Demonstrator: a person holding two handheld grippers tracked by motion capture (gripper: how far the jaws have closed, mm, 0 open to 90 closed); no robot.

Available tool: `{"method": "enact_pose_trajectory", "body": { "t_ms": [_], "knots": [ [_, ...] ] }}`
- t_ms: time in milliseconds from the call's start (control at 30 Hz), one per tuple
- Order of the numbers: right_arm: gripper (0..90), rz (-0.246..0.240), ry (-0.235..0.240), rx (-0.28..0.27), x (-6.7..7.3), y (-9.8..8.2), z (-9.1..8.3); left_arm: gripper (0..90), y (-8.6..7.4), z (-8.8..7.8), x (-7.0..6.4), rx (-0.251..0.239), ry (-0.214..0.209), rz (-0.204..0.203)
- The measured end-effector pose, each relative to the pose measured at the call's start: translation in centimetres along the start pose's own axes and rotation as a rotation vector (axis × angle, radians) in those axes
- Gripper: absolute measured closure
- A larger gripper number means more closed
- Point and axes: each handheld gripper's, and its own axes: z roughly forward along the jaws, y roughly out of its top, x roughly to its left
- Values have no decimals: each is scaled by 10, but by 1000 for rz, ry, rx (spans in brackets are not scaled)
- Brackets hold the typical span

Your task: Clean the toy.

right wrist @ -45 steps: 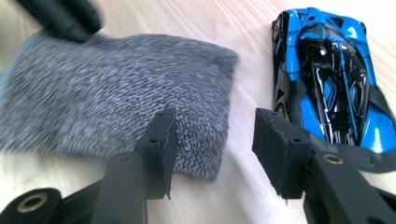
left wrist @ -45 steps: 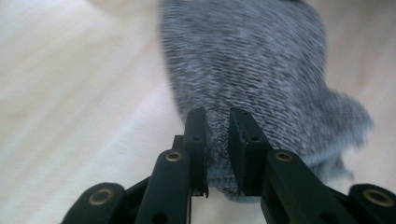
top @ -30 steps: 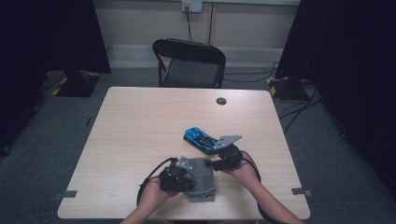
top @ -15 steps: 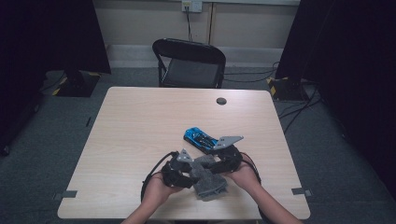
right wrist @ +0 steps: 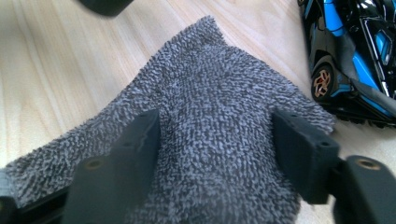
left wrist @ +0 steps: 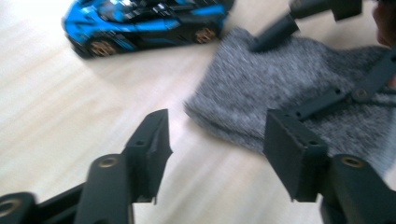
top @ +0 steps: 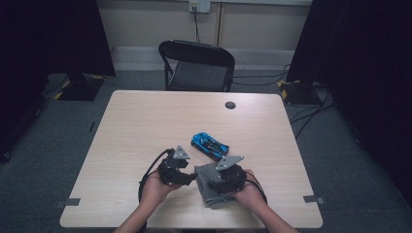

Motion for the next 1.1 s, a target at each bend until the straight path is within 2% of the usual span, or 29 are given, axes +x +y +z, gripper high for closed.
{"method": "enact_pose_trajectory", "body": {
  "t_ms": [67, 100, 133, 300, 433, 500, 667, 733, 800, 967, 1100],
  "knots": [
    [492, -7, 4, -5, 0, -1, 0, 345, 6, 1, 8, -18, 3, -19],
    [492, -7, 4, -5, 0, -1, 0, 318, 6, 1, 8, -18, 3, -19],
    [602, -19, 6, -4, 0, 0, -1, 318, 8, 2, 10, -25, 7, -23],
    [697, -6, 16, 2, -3, 1, -4, 256, 21, 9, 19, -41, -10, -32],
    [709, 30, 33, -7, -8, 0, -10, 247, 29, 13, 23, -47, -22, -1],
    [709, 28, 30, 0, -10, -1, -15, 232, 33, 16, 25, -60, -26, -6],
    [711, 63, 18, -15, -20, -11, -32, 206, 45, 25, 32, -63, -45, 3],
    [712, 89, 33, -32, -23, -15, -41, 201, 50, 30, 34, -68, -43, 7],
    [712, 107, 19, -40, -27, -19, -49, 198, 56, 35, 38, -62, -34, 18],
    [711, 163, -45, -56, -40, -32, -66, 182, 67, 50, 50, -53, -53, 0],
    [711, 202, -97, -56, -50, -39, -70, 183, 73, 64, 60, -25, -43, 7]
  ]
}}
